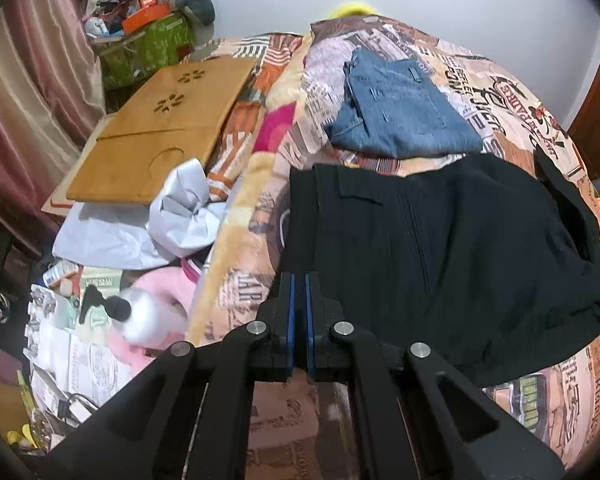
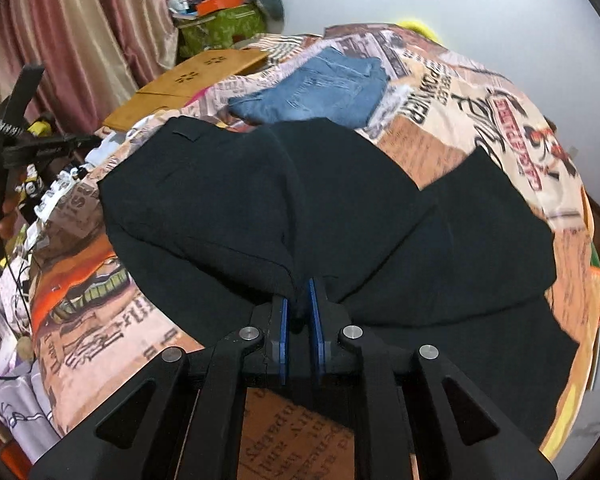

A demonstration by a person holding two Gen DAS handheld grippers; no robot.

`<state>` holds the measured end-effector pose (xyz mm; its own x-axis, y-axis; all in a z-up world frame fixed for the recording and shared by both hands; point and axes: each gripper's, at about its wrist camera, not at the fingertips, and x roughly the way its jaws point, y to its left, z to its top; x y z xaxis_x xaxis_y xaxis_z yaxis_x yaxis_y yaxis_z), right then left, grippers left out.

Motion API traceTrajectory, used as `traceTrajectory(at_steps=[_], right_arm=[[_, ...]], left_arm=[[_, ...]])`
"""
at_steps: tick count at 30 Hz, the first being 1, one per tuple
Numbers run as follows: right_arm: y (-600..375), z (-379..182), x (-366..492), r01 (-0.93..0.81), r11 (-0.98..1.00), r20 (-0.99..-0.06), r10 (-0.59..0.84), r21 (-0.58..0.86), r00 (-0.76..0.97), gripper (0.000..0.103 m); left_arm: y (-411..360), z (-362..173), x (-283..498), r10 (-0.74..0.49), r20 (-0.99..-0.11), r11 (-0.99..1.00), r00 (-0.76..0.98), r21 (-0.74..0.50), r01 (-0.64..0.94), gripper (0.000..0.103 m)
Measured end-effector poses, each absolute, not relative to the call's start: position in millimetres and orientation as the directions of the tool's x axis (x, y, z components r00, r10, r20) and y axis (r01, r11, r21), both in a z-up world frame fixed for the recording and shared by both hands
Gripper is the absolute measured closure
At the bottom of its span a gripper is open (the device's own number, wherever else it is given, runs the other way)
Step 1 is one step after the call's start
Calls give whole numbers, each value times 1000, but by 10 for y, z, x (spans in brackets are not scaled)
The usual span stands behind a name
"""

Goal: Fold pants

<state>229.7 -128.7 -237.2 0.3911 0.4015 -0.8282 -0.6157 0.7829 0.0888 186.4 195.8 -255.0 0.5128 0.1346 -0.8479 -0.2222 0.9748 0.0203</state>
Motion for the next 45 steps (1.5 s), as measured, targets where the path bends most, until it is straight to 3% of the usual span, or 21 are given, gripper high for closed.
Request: traceTrajectory(at_steps=[1, 3, 8, 10, 12, 13, 17, 21, 24, 33, 45], right_arm=[[-1295, -2381, 2285, -611, 786, -836, 397, 96, 379, 73], [-1340, -2370, 2277, -604, 791, -847, 388, 104, 362, 65], [-1572, -2231, 2267, -583, 809, -846, 359, 72, 394, 61], [-1715, -2158, 2319, -552, 831, -840, 347, 70, 416, 56], [-1890, -2078, 2412, -512, 856, -831, 339, 78, 440, 56], [-1935, -2049, 2449, -496, 864, -829, 334, 80, 448, 56], [-2145, -1938, 2665, -421, 904, -815, 300, 76, 496, 56], [-2277, -1883, 2933, -368, 926, -802, 284, 87, 525, 53], [-2320, -1873, 3120, -341, 937, -787, 271, 82, 554, 42], [-2278, -2087, 3874, -308, 948, -790, 246, 76, 562, 42], [-2050, -2754, 4771, -294, 949, -844, 248, 113, 476, 43]], left_arm=[[1938, -2562, 1869, 131, -850, 976, 510, 21, -217, 100], [1868, -2569, 1893, 128, -855, 979, 503, 28, -202, 99], [1710, -2536, 2005, 115, -859, 986, 499, 37, -164, 89], [1628, -2509, 2075, 106, -860, 988, 499, 32, -154, 77], [1549, -2475, 2138, 108, -857, 989, 504, 38, -146, 54], [1495, -2443, 2176, 108, -851, 990, 514, 43, -137, 49], [1288, -2310, 2348, 113, -839, 992, 532, 68, -103, 36], [1120, -2201, 2521, 104, -829, 994, 549, 75, -76, 16], [1007, -2132, 2668, 77, -821, 997, 565, 55, -56, 14], [727, -2218, 3133, 37, -823, 999, 567, 39, -9, 13], [682, -2785, 3623, 27, -874, 1000, 486, 31, 0, 13]])
